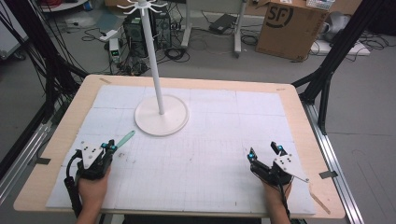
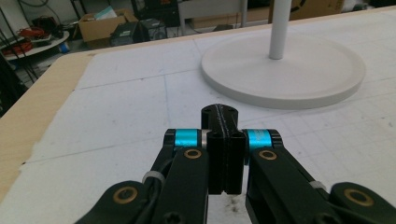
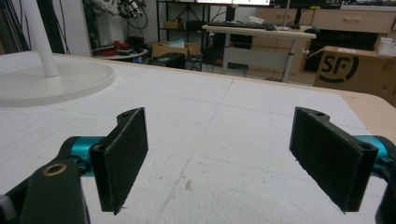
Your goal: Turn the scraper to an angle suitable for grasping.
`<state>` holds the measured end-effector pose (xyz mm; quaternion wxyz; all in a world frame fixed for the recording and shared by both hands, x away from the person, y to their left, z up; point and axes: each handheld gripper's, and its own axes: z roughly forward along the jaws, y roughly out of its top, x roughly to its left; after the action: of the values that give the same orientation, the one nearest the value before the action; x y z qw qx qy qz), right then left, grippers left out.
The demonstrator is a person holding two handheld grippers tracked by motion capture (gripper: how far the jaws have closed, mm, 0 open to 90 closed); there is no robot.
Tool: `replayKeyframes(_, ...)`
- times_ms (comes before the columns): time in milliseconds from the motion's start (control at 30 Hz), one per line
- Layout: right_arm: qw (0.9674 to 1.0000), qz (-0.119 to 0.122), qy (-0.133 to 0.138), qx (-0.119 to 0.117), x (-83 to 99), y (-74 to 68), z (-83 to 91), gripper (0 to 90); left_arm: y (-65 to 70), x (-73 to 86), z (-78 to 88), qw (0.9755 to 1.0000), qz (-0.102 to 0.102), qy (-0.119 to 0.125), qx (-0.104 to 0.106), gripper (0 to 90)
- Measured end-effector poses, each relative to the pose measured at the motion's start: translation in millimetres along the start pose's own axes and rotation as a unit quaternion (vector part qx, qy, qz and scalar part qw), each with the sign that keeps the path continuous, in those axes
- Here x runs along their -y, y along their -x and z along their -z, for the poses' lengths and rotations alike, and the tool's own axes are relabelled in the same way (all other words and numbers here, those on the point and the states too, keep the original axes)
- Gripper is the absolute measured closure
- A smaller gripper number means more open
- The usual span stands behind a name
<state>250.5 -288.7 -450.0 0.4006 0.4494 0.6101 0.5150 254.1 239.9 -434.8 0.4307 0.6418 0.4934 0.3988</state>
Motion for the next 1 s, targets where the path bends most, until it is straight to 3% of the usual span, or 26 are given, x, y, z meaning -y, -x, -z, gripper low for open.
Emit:
replayKeyframes(333,1.0000,0.003,-0.002,0.000,-0.2,0.5,-0.8,19.4,-26.6,2.5,-1.1,0.9983,0.015,-0.055,-0.007,90.0)
replayKeyframes(800,1.0000,0.003,-0.002,0.000,-0.2,0.5,-0.8,19.4,-34.1,7.8,-11.1,0.9936,0.021,-0.111,0.006,90.0)
replayKeyframes(933,1.0000,0.003,-0.001,0.000,-0.2,0.5,-0.8,19.4,-34.0,8.6,-12.4,0.9928,0.026,-0.116,0.006,90.0)
replayKeyframes(1000,1.0000,0.003,-0.001,0.000,-0.2,0.5,-0.8,19.4,-34.0,9.0,-13.9,0.9911,0.027,-0.130,0.012,90.0)
